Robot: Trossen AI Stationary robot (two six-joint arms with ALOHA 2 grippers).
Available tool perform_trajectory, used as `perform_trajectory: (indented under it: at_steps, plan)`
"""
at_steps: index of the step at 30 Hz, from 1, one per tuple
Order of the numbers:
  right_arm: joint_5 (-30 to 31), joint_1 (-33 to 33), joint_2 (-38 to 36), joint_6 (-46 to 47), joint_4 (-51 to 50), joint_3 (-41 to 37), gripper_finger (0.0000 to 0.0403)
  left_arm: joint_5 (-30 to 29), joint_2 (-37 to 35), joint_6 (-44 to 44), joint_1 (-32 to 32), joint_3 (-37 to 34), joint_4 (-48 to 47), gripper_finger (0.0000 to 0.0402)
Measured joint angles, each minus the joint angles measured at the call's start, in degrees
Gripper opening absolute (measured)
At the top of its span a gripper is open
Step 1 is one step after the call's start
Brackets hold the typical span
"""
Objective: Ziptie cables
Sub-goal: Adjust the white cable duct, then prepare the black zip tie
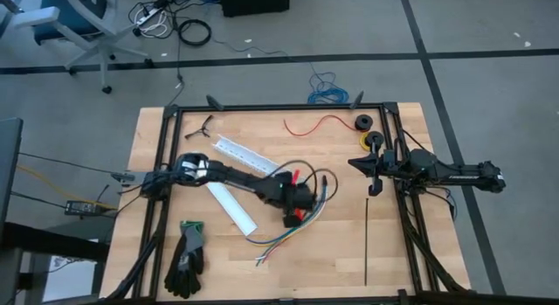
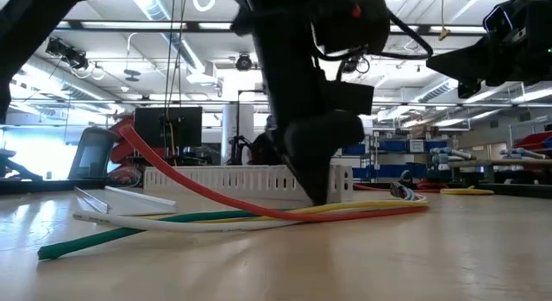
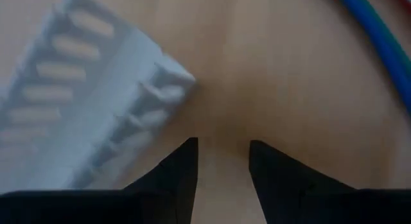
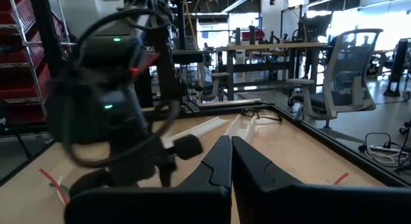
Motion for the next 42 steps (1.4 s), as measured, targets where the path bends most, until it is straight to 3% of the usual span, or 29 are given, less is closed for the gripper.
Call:
perform_trajectory:
  at_steps: [11,15,19,28,35,39,42]
  plan:
    - [-0.02,0.00,0.00,0.00,0.00,0.00,0.0002,-3.03,0.44,5.24,10.74,-0.13,9.95,0.0147]
    - [-0.02,0.00,0.00,0.00,0.00,0.00,0.0002,3.73,0.44,4.10,11.39,-0.13,13.00,0.0147]
    - [-0.02,0.00,0.00,0.02,0.00,0.00,0.0002,4.46,0.44,3.90,8.64,-0.13,14.67,0.0147]
    - [-0.02,0.00,0.00,0.02,0.02,0.00,0.0002,-5.45,-3.40,5.95,1.71,-0.07,15.83,0.0147]
    - [-0.02,0.00,0.00,0.01,0.06,0.00,0.0002,-11.35,-3.84,5.63,-2.59,-0.58,9.82,0.0147]
    - [-0.02,0.00,0.00,0.02,0.69,0.00,0.0002,-17.39,-4.82,5.37,-3.47,-5.80,8.09,0.0147]
    - [-0.04,0.01,0.00,1.76,1.10,-0.02,0.0002,-18.27,-7.45,5.35,-2.56,-10.86,8.31,0.0147]
